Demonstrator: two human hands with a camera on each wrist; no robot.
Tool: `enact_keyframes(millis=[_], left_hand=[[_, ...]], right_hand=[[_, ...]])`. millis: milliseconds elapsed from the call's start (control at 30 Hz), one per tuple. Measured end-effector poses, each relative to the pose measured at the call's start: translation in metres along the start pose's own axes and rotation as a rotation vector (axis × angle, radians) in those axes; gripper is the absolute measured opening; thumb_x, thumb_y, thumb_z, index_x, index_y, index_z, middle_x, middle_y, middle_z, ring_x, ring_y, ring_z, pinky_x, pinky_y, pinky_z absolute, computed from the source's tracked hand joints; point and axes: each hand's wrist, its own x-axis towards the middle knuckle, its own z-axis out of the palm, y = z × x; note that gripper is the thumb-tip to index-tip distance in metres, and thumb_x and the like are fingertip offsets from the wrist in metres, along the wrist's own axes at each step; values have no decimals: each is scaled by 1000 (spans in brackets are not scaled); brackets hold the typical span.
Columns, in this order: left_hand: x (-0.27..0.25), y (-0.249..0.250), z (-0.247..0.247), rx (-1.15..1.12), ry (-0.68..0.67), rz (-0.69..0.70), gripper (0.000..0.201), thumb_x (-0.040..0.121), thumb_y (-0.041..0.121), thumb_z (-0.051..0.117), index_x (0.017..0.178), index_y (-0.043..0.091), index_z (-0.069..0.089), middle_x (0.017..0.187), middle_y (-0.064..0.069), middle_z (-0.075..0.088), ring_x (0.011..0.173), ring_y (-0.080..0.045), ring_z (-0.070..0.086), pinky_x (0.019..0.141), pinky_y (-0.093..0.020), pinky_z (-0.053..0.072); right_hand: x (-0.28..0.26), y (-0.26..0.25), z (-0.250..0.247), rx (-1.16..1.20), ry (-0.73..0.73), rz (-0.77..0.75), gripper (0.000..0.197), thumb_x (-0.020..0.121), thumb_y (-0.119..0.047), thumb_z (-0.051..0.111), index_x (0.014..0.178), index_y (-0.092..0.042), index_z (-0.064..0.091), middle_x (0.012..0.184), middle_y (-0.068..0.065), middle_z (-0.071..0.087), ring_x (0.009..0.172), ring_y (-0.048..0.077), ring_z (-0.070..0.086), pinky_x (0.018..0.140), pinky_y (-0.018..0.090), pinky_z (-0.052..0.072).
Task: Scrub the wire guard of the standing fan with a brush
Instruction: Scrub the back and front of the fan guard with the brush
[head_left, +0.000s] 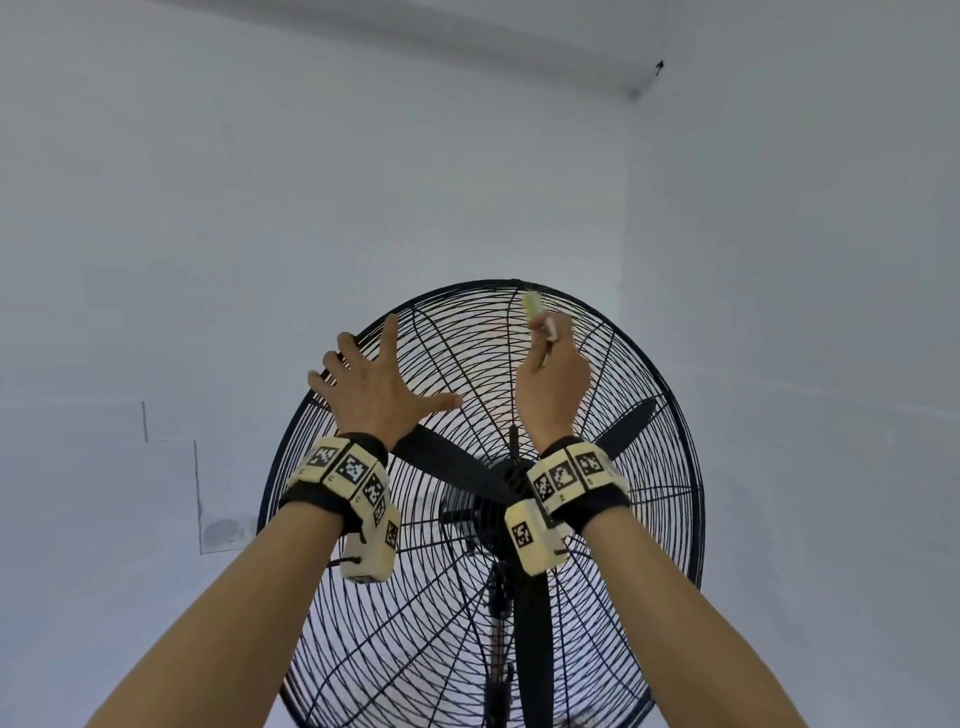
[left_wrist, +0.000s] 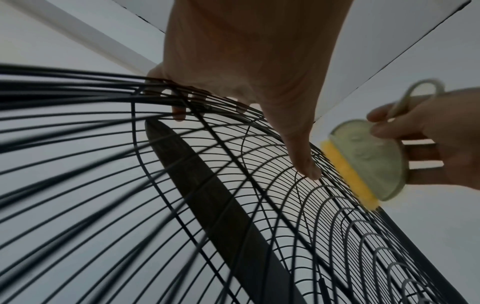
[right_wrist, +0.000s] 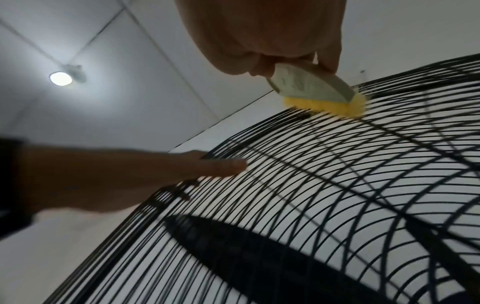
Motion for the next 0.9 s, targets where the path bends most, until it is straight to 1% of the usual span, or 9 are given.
enact_keyframes(millis=[200, 333, 400, 500, 600, 667, 767, 833, 900], left_hand=[[2, -1, 1, -3, 3, -15, 138, 57, 100, 59, 164, 35, 2, 161, -27, 18, 143, -50, 26, 117, -68, 22], [-2, 0, -2, -8, -4, -3, 139, 56, 102, 56, 164, 34, 1, 161, -28, 17, 143, -51, 25, 117, -68, 21], [-4, 1, -3, -14, -6, 0, 139, 57, 101, 57, 165, 34, 1, 161, -28, 17, 144, -51, 25, 117, -68, 20], [-3, 2, -2, -11, 8, -4, 139, 56, 101, 58, 164, 34, 2, 160, -29, 18, 143, -51, 26, 117, -69, 21], [-2, 1, -1, -26, 11, -6, 140, 55, 101, 58, 164, 33, 3, 160, -29, 19, 142, -52, 27, 116, -69, 22], [-4, 0, -2, -32, 5, -1, 139, 55, 101, 57, 164, 34, 3, 160, -29, 18, 142, -52, 26, 116, -69, 21], [-6, 0, -4, -23, 3, 8, 140, 55, 103, 55, 165, 34, 2, 160, -28, 18, 142, -51, 26, 116, -68, 21], [-6, -1, -3, -27, 6, 9, 140, 55, 103, 55, 165, 34, 2, 160, -28, 18, 142, -51, 27, 116, -69, 21], [-6, -2, -3, -27, 8, 11, 141, 55, 101, 57, 165, 32, 2, 161, -28, 18, 143, -51, 26, 117, -69, 20]], right_hand=[[-31, -25, -6, 83, -377, -226, 13, 104, -11, 53, 107, -19, 62, 86, -11, 65, 53, 0, 56, 43, 11, 38], [-11, -10, -16, 57, -148, -42, 12, 106, -14, 51, 104, -20, 60, 81, -21, 58, 62, 2, 62, 45, 18, 49], [-10, -1, -16, -15, -61, -12, 14, 105, -9, 51, 103, -19, 60, 77, -19, 59, 60, 2, 60, 46, 14, 44], [-22, -5, -13, -1, -202, -145, 13, 104, -8, 54, 102, -17, 62, 71, -15, 58, 51, 0, 55, 42, 12, 37], [-26, -12, -21, 128, -410, -154, 13, 105, -15, 54, 102, -25, 60, 91, -8, 68, 65, 3, 63, 47, 17, 48], [-19, -9, -28, 173, -332, -74, 11, 105, -17, 53, 100, -25, 60, 94, -11, 68, 76, 6, 66, 55, 27, 53], [-11, 5, -32, 52, -37, 29, 12, 105, -13, 51, 102, -20, 61, 80, -16, 63, 61, 5, 59, 47, 13, 41], [-16, 7, -26, -20, -44, 35, 12, 105, -11, 51, 103, -19, 60, 78, -13, 62, 55, 0, 52, 44, 12, 37], [-26, 6, -18, -1, -187, -37, 11, 106, -14, 52, 103, -21, 60, 78, -11, 64, 49, 1, 50, 41, 12, 34]])
